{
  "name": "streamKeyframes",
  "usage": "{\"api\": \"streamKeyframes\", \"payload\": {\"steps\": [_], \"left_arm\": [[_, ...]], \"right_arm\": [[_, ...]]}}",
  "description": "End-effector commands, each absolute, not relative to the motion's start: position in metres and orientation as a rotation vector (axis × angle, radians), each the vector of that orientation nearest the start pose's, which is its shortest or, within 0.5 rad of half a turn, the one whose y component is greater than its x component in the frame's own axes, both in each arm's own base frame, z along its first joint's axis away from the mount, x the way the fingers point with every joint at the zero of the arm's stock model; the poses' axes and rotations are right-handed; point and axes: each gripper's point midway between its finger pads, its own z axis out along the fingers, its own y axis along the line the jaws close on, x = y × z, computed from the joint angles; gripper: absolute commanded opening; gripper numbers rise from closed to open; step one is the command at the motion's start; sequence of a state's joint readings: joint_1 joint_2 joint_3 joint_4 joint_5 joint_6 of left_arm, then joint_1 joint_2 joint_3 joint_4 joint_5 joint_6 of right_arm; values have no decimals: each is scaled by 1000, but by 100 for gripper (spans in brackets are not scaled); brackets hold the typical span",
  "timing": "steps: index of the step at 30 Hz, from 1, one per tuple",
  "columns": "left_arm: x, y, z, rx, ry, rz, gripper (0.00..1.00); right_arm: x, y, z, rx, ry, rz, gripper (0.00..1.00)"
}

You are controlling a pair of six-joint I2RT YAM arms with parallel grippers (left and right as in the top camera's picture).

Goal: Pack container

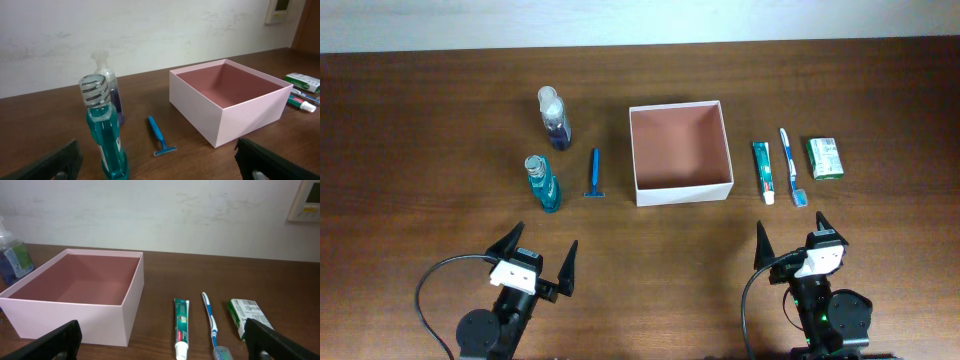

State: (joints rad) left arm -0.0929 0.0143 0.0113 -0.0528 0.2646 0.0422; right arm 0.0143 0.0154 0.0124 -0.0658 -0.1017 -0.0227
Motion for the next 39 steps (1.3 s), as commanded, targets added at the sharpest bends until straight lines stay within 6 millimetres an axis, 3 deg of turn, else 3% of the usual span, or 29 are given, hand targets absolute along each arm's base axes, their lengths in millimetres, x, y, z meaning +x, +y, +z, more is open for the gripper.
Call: {"api": "streamKeyframes", "payload": {"steps": [1,10,16,20,24,28,36,39], "left_arm": [[235,-66,163,317,1597,-240,99],[235,-68,164,326,1589,-250,99],[215,-105,194,522,1424,-415,99],[210,-110,198,546,1412,-446,100],[212,-106,202,521,1436,-429,99],[219,-88,213,424,1501,-346,99],[221,-57,254,277,1613,-211,99],[219,-58,273,283,1624,-217,99]], "right_arm": [[245,18,158,-93,1636,69,99],[245,18,158,-93,1636,69,99],[245,18,158,-93,1636,69,99],[245,18,158,-93,1636,69,99],[245,18,158,-93,1636,69,99],[245,18,158,-93,1636,69,99],[245,18,158,-93,1636,69,99],[245,18,158,-93,1636,69,99]]}}
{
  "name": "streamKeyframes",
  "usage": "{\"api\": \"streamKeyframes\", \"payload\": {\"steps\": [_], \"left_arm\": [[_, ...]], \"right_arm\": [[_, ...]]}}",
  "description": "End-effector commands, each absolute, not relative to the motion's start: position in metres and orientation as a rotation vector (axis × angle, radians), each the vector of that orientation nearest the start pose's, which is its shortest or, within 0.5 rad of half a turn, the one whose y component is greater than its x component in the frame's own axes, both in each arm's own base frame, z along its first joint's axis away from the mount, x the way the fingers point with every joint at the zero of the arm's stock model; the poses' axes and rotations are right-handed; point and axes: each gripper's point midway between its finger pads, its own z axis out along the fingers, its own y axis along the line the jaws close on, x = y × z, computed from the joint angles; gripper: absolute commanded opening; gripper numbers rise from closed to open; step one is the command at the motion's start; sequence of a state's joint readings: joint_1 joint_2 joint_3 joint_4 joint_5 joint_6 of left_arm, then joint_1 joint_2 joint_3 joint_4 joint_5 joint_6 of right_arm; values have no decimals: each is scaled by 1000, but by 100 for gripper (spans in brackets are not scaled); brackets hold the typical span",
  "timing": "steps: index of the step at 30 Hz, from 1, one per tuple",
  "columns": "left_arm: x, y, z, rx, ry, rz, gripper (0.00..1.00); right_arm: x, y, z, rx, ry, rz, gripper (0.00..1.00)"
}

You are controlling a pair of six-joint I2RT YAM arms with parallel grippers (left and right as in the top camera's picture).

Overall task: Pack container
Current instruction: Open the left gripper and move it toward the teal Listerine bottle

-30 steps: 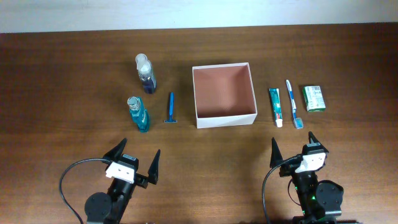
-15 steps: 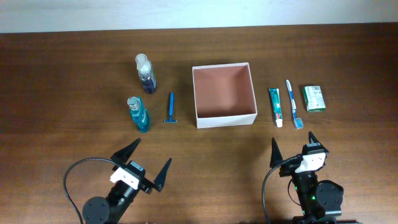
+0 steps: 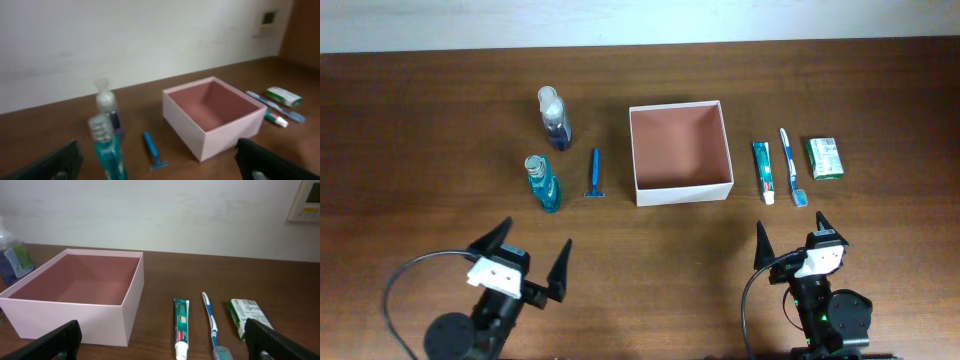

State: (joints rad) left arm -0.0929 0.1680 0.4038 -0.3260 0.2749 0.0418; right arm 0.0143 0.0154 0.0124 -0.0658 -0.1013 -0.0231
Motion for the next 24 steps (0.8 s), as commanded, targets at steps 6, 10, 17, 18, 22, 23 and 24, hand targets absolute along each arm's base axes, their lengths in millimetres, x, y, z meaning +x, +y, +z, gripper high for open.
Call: {"api": "streamKeyframes", "payload": {"steps": [6,10,17,18,22,23,24], "left_arm": [[215,-72,301,351,1526,-277,99],[213,-72,313,331,1521,-293,99],[242,-57,313,228,1801,-252,99],[246,-56,310,220,1866,-247,99],[266,-60,302,220,2092,-275,99],[271,-64,300,232,2123,-301,99],[276,-70,297,247,2150,-337,99]], "right_arm": [[245,18,158,-93,1636,69,99],[245,18,158,-93,1636,69,99],[245,18,158,-93,1636,69,99],[245,18,158,-93,1636,69,99],[245,18,158,-93,1636,69,99],[245,18,158,-93,1636,69,99],[245,18,158,-93,1636,69,99]]}}
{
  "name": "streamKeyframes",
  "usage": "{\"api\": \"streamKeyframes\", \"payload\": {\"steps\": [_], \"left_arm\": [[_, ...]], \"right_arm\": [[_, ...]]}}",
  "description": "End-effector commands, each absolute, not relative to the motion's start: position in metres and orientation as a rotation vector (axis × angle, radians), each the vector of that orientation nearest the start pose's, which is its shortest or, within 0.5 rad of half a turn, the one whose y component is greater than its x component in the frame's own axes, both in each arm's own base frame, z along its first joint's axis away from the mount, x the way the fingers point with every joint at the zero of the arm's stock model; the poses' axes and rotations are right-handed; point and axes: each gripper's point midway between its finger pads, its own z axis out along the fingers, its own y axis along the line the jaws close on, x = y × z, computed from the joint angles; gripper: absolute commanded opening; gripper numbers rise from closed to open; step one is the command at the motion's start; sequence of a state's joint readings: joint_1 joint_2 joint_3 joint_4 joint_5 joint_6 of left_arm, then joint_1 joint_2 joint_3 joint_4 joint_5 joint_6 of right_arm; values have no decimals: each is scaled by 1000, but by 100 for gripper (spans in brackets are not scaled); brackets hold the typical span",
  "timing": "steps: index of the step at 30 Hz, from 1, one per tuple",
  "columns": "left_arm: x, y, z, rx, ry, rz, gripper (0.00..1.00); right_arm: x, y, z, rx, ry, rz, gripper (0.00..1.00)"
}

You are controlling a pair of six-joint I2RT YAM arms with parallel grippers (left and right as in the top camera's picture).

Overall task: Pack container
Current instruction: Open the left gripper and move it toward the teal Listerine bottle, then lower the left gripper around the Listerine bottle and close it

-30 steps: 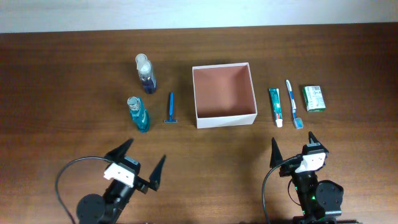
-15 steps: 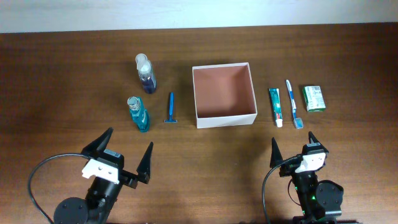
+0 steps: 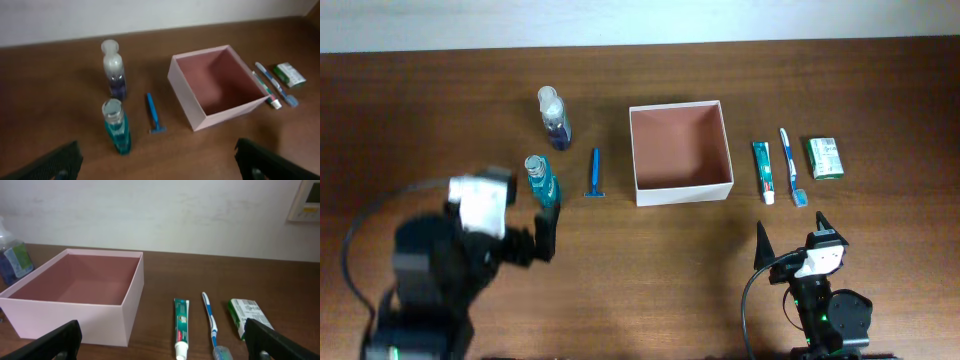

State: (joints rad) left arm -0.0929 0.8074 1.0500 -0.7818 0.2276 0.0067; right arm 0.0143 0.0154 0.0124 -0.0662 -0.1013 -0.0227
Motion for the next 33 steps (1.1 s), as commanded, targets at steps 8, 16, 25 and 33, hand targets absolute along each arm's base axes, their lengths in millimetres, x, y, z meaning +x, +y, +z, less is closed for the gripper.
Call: {"api": "streamKeyframes", "payload": {"steps": [8,16,25,33], "left_arm": [[312,-54,253,26,2336,-290,99],[338,-35,209,-89,2461,-147,99],[368,-31,166,-99,2536,-84,99],[376,-32,145,-20,2580,-56,99]], "right_arm": [[245,18,158,-93,1636,69,98],[245,18,158,-93,1636,69,99],[245,18,158,-93,1636,69,99],[245,18,158,-93,1636,69,99]]}}
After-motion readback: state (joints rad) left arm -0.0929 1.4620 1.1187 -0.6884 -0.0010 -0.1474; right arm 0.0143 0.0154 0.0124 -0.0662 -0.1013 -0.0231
